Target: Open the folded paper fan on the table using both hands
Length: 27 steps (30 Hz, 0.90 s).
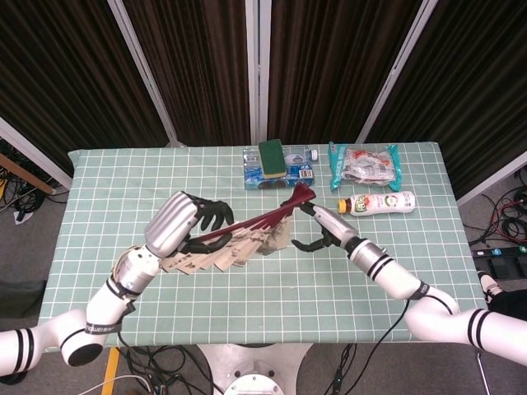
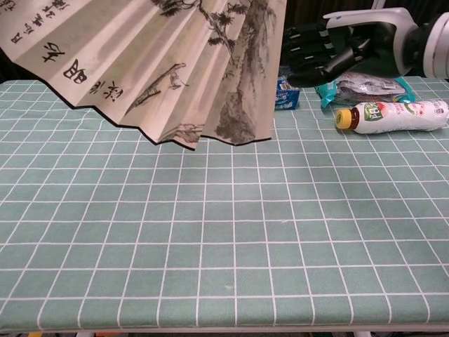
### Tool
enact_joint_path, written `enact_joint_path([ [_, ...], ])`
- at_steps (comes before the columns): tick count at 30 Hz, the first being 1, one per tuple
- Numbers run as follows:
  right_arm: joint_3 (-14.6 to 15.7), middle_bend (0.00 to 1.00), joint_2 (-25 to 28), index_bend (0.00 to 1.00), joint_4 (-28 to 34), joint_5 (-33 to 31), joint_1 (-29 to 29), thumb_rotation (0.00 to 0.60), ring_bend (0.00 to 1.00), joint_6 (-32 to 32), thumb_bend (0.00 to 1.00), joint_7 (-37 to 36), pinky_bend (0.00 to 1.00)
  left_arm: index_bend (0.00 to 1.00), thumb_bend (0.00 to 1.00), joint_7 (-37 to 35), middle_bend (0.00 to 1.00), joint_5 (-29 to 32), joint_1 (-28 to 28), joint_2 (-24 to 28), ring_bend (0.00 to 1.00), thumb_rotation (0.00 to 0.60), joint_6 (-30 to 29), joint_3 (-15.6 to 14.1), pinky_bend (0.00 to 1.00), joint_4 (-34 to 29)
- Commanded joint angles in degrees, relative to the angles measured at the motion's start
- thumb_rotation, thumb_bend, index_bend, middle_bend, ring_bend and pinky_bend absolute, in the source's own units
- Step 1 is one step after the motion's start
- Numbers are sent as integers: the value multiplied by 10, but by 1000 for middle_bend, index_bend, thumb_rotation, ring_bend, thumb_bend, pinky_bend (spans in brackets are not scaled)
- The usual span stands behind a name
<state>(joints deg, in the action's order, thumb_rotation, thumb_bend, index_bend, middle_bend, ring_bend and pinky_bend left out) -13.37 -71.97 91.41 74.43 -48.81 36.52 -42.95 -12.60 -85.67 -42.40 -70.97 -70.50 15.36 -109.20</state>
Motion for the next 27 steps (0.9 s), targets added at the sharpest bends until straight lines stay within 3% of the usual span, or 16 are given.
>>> enact_joint_path([
  [1, -9, 80, -11, 162, -4, -7, -15, 600, 0, -15, 279, 12, 0, 599, 414, 2, 723, -6, -1, -1, 747, 600, -2, 0, 821, -4],
  [7, -20, 81, -18, 166, -1, -11, -43, 600, 0, -62, 328, 3, 0, 598, 414, 5, 723, -4, -2, -2, 746, 600, -1, 4, 817, -4],
  [14, -25, 140, -22, 399, -12, -2, -48, 600, 0, -63, 459, 3, 0, 598, 414, 2, 723, -9, 6, 1, 747, 600, -3, -4, 816, 4],
  [16, -23, 170, -21, 507, -20, 3, -43, 600, 0, -51, 523, 11, 0, 599, 414, 2, 723, -16, 10, 2, 747, 600, -6, -10, 815, 11],
  [19, -15, 201, -22, 591, -32, 12, -35, 600, 0, -24, 608, 48, 0, 599, 414, 2, 723, -29, 17, 2, 747, 600, -12, -21, 814, 27],
  [27, -2, 217, -26, 620, -46, 11, -8, 600, 0, 56, 616, 160, 0, 599, 415, 45, 722, -86, 30, -23, 743, 600, -43, -49, 806, 88],
])
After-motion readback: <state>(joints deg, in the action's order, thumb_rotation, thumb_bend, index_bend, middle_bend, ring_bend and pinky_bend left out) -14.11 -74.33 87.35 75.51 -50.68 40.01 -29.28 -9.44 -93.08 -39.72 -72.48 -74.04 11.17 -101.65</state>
